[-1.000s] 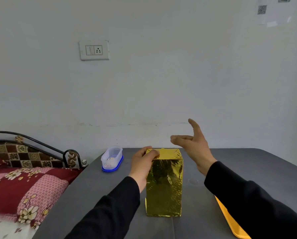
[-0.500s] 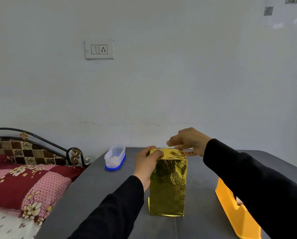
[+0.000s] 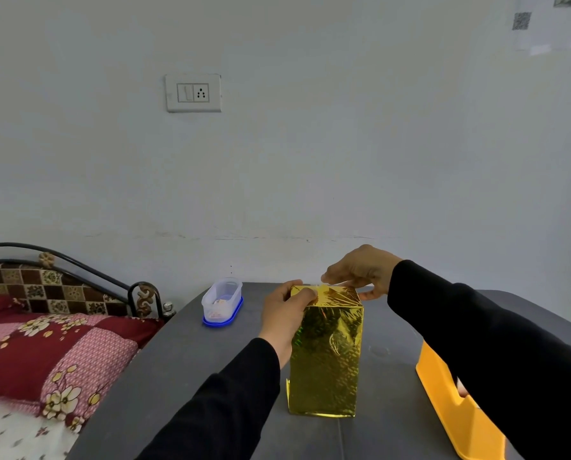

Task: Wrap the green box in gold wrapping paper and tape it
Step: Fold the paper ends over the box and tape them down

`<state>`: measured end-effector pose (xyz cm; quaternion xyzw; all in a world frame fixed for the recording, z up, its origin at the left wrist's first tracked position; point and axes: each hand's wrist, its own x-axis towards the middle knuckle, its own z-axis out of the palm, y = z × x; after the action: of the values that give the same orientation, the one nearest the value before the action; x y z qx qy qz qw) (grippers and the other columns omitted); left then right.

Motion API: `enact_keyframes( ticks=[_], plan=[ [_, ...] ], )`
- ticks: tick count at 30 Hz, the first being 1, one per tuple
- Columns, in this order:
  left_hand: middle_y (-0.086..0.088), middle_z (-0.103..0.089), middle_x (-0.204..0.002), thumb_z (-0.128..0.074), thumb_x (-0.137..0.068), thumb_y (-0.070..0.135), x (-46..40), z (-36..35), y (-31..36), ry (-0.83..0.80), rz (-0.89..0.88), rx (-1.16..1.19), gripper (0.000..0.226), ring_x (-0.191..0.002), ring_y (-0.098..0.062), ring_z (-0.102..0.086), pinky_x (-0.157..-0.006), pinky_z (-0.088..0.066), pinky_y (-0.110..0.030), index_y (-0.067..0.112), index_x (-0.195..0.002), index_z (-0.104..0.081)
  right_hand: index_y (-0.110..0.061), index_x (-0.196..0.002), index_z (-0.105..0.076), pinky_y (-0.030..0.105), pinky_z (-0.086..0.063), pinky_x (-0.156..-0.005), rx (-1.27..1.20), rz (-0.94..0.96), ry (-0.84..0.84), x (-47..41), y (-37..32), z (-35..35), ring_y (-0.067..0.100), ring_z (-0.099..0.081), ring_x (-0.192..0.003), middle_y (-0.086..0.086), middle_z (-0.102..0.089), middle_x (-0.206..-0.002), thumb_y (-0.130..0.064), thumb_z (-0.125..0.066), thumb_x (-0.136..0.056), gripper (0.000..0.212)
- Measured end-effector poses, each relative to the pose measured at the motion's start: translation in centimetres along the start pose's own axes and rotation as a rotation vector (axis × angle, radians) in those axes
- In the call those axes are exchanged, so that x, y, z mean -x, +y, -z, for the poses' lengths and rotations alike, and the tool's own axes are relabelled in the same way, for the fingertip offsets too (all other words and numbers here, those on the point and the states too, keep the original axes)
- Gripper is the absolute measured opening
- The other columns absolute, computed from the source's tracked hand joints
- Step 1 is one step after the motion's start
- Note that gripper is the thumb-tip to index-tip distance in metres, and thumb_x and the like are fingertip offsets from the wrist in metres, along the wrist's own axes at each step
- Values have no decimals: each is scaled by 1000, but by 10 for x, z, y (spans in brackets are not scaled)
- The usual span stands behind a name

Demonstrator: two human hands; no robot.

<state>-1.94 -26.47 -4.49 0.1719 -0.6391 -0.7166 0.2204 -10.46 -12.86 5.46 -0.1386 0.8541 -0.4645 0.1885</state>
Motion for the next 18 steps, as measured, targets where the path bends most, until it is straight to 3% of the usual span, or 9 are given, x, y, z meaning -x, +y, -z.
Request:
enact_keyframes(
  ticks=[4, 9, 14, 18],
  plan=[
    [-1, -68, -123, -74, -89, 27, -1, 1, -1, -6, 1, 6, 30, -117, -23, -63, -107, -51, -47, 33, -116, -63, -13, -86, -72, 38, -50, -81, 27, 13, 32, -3, 1, -4, 18, -70, -93, -1, -79, -75, -24, -92, -71, 27],
    [1, -67, -122, -75, -89, 29, -2, 0, -1, 10, 11, 4, 28, -117, -22, -62, -107, -51, -47, 37, -112, -62, -14, -79, -70, 36, -48, -74, 54, 9, 23, -3, 2, -5, 17, -66, -86, 0, -75, -71, -21, -92, -71, 24],
    [0, -67, -122, -74, -90, 28, -4, -1, -3, 11, 15, 8, 28, -117, -22, -63, -106, -51, -46, 36, -115, -63, -12, -83, -67, 34, -49, -74, 78, 4, 20, -3, 0, -7, 18, -63, -86, 5, -72, -86, -19, -90, -74, 26],
    [-3, -70, -114, -66, -96, 30, -4, -3, -2, 35, 59, 6, 17, -110, -23, -66, -103, -52, -45, 28, -113, -68, -10, -98, -67, 33, -48, -66, 84, 0, 14, -3, -1, -8, 20, -65, -92, 9, -73, -99, -18, -91, -74, 35]
  ],
)
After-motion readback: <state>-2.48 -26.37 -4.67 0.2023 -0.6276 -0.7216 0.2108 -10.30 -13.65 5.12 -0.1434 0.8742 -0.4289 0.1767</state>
